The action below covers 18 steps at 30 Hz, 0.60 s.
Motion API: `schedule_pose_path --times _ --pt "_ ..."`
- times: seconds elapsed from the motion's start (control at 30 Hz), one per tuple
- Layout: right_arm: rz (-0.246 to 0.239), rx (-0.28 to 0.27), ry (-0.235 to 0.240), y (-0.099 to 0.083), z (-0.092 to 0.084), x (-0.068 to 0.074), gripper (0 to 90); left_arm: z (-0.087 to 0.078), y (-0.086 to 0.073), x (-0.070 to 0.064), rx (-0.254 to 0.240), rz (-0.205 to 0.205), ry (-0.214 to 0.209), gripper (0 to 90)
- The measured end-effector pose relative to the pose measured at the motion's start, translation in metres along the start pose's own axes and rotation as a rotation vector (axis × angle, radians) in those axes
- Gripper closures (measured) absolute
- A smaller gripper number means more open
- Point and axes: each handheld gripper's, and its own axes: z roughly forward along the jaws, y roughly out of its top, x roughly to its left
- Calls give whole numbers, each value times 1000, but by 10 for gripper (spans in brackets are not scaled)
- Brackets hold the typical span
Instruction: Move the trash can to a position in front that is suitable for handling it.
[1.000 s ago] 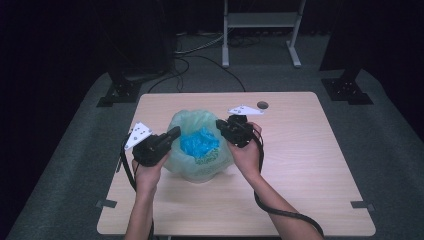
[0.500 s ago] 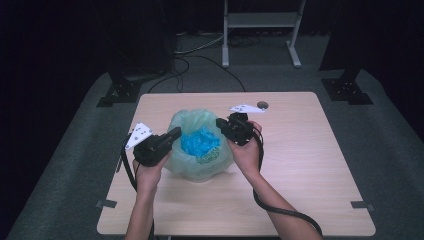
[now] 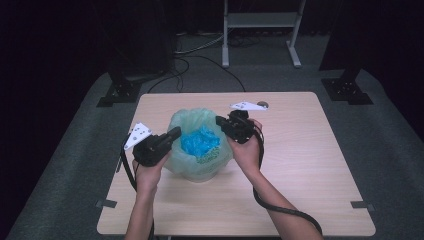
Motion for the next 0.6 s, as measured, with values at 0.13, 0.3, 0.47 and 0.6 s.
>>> schedule_pose_path --times 0.13,0.3,0.47,0.6 --pt "-6 1 23 2 -2 5 900 3 -1 -2 5 1 -10 889" --pt "-11 16 69 7 -4 14 900 10 -4 -9 20 13 -31 890" --pt "-2 40 120 10 -2 22 900 17 -7 -17 40 27 -55 889" --pt "12 60 170 12 0 27 900 22 -9 -22 54 34 -70 889"
